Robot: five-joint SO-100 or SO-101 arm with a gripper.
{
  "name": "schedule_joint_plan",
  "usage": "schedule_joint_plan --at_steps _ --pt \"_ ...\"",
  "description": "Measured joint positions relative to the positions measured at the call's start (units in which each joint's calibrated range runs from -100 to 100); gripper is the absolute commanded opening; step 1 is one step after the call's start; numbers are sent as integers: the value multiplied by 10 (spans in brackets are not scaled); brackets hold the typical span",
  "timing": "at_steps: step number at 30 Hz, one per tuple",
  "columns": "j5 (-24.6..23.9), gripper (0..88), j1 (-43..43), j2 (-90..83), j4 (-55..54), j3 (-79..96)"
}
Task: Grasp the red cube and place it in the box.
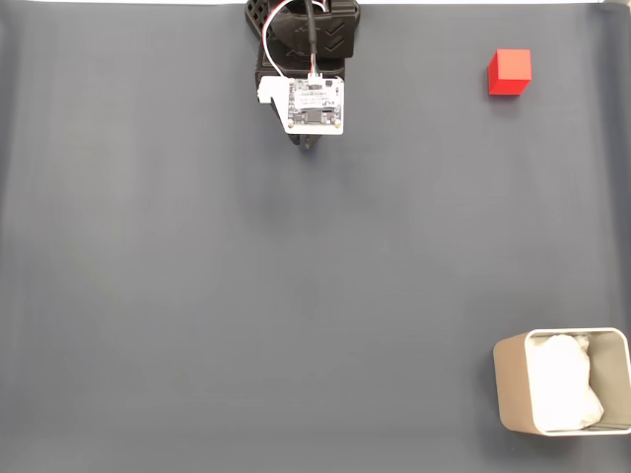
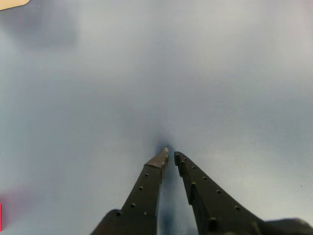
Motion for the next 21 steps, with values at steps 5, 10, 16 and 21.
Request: schedule_joint_plan --at_steps 5,10,16,21 --pt "0 4 8 0 0 0" --pt "0 0 10 0 0 0" --pt "0 0 10 0 0 0" --pt "0 0 10 0 -5 0"
